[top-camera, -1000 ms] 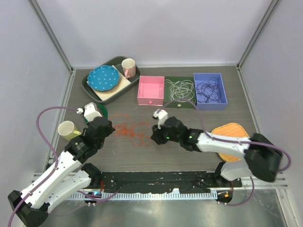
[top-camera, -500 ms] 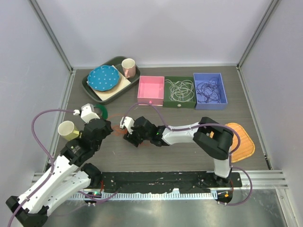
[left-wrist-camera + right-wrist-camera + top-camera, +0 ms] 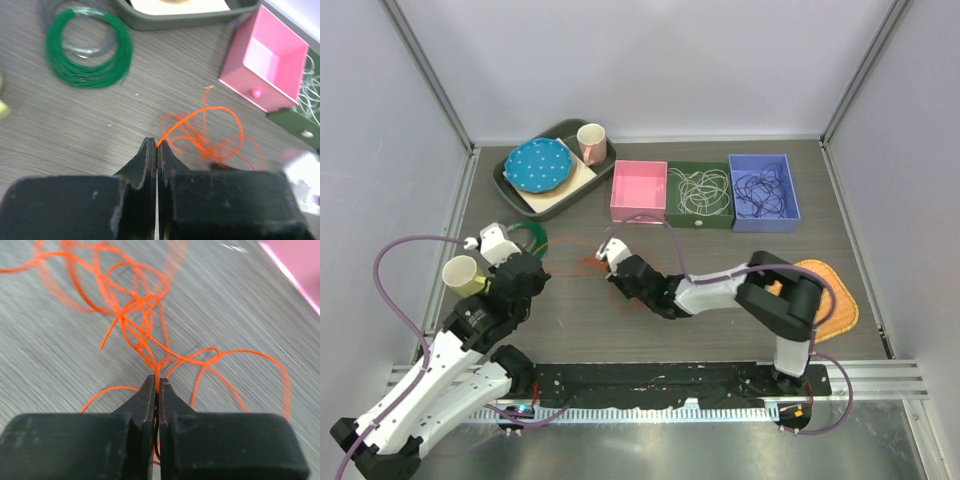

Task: Untangle the cables

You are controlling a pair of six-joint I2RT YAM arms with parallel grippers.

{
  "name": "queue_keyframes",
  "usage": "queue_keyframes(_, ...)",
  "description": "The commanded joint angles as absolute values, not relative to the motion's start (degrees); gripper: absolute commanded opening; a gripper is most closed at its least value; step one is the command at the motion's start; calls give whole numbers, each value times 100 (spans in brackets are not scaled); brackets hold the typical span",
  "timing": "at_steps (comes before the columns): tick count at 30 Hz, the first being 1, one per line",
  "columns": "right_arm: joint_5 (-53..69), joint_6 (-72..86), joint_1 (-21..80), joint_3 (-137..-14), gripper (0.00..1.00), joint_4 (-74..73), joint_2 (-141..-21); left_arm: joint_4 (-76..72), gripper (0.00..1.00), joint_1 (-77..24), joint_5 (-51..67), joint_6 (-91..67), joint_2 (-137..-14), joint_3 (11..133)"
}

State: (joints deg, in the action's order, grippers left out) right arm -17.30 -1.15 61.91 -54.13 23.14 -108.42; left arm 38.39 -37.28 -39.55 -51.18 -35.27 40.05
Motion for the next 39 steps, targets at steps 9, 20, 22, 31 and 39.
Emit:
queue_keyframes(9,-3147,3330,3423,-2981,1,239,-6674,4852,0,-3709,-5668,-5801,-3594,4412)
queue_keyframes(20,-2779,3639,1566,-2417,1,-1055,-4747,5106,0,-3595,-5835,-5871,-3955,4631)
queue_keyframes(22,-2672,3665,1302,-2417,1,-1090,-4755,5308,0,-3507,-6063,-5906,-3903,4710)
queue_keyframes(31,-2663,4138,730,-2452,1,-1379,-5212,6072,0,-3305,-6600,-6344,-3937,5247)
queue_keyframes(39,-2619,4350,70,-2417,20,-1757,-4931,7986,0,-3261,-7408,-7997,-4403,6002)
